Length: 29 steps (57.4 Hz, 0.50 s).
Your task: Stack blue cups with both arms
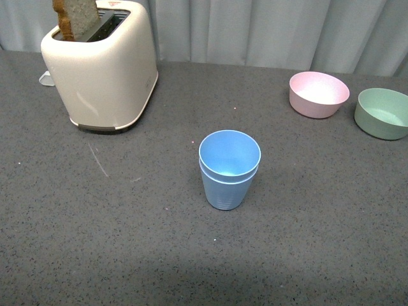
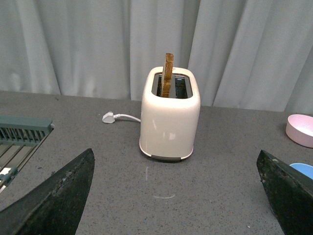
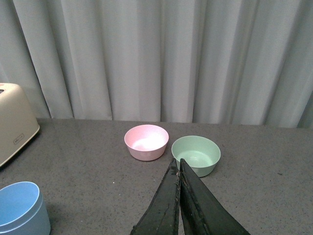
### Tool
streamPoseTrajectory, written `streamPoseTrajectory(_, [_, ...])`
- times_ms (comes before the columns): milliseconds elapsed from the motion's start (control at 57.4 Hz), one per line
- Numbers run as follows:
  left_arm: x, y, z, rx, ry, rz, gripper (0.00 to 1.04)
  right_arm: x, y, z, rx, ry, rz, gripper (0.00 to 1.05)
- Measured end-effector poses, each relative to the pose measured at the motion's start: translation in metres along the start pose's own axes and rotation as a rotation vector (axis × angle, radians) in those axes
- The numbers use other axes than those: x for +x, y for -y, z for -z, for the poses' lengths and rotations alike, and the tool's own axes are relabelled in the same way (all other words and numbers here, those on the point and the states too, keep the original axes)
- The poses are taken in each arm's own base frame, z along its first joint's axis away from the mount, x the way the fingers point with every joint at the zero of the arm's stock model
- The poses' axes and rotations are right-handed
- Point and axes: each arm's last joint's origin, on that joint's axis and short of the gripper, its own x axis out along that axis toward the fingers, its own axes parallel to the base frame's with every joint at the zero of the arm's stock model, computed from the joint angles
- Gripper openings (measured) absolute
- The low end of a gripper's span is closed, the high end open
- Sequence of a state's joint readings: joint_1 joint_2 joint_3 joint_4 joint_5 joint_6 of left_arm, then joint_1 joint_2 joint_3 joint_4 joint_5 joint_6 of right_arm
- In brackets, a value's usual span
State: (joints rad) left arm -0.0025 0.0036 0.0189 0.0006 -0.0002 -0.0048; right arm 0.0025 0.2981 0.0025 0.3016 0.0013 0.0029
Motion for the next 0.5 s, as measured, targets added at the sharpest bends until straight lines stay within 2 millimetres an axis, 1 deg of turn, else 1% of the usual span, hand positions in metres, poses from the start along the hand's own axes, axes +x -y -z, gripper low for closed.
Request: streamPoseTrajectory(505, [0.0000,0.0000,0.0000,0.000,0.000,0.000,0.98,-0.0099,0.0000,0.0007,0.000,-0.002,0.000,0.01])
